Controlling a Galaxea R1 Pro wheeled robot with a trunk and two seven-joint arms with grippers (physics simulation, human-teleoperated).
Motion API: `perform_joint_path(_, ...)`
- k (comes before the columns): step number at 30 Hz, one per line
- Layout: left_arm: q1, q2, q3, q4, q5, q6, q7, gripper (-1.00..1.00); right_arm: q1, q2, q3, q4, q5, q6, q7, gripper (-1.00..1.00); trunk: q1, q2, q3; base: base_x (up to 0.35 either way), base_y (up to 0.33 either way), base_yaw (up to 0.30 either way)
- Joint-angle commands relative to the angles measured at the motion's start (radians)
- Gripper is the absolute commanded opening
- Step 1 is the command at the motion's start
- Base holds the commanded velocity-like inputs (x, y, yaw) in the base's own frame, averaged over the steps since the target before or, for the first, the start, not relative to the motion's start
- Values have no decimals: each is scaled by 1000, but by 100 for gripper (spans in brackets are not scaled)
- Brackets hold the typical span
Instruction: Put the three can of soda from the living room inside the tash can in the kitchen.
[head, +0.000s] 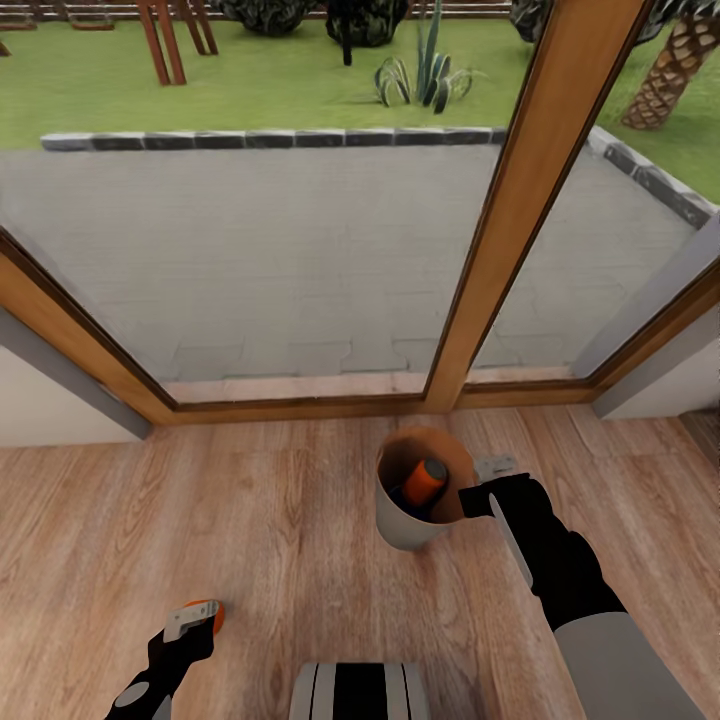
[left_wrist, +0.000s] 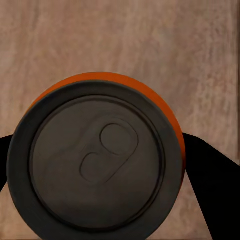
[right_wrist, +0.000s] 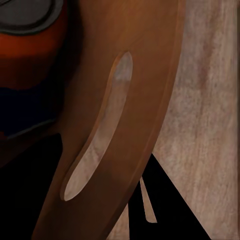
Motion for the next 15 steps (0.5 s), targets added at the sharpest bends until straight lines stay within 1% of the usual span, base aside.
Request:
perform_joint_path(1,0,0,0,0,0,0,0,-100,0,0,1,0,-15,-1,7,-100,-4,7,3,0,0,0)
perform_joint_path(15,0,0,-1,1,0,0,0,-100,0,0,1,0,-15,-1,7,-100,-58,105,47,0,0,0)
